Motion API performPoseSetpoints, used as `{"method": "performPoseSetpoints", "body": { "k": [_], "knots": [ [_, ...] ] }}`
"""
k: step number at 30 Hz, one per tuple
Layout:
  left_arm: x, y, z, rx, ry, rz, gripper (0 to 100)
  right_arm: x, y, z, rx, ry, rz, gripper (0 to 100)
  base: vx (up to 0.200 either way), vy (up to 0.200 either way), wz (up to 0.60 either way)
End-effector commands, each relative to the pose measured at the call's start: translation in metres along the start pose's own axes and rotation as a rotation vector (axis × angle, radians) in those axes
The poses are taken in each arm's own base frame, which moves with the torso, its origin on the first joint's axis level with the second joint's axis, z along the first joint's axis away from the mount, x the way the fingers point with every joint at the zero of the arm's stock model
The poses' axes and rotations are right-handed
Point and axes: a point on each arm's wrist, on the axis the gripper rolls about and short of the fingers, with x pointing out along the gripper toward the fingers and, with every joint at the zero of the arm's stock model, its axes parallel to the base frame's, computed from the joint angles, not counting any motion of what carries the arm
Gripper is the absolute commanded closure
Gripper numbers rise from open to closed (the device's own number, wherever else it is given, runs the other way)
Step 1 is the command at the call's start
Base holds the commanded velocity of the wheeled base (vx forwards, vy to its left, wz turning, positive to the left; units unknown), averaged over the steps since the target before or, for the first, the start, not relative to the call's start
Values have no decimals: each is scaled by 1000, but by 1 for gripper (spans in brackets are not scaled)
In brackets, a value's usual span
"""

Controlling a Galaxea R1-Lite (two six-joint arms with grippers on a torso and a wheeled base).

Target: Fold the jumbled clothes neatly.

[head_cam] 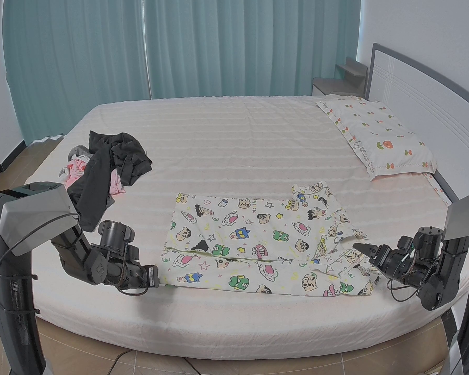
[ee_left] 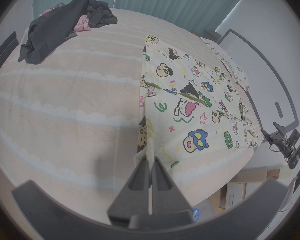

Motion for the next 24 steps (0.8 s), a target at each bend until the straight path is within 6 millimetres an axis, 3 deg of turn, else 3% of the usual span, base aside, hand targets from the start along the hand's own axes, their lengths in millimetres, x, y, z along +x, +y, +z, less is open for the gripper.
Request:
{"method": "performPoseSetpoints", "body": {
  "k": [1, 7, 13, 24],
  "knots": [
    [0, 1, -1, -8, 1, 13, 0, 0, 1, 2, -7, -14, 12, 0, 0, 0, 0],
    [-5, 1, -5, -36, 5, 15, 0, 0, 1, 1, -7, -12, 12, 0, 0, 0, 0],
    [-26, -5, 1, -73, -120, -21, 0, 0, 0, 1, -5, -11, 9, 0, 0, 0, 0],
    [-53, -10, 2, -109, -182, -24, 0, 0, 0, 1, -4, -11, 7, 0, 0, 0, 0]
  ]
}}
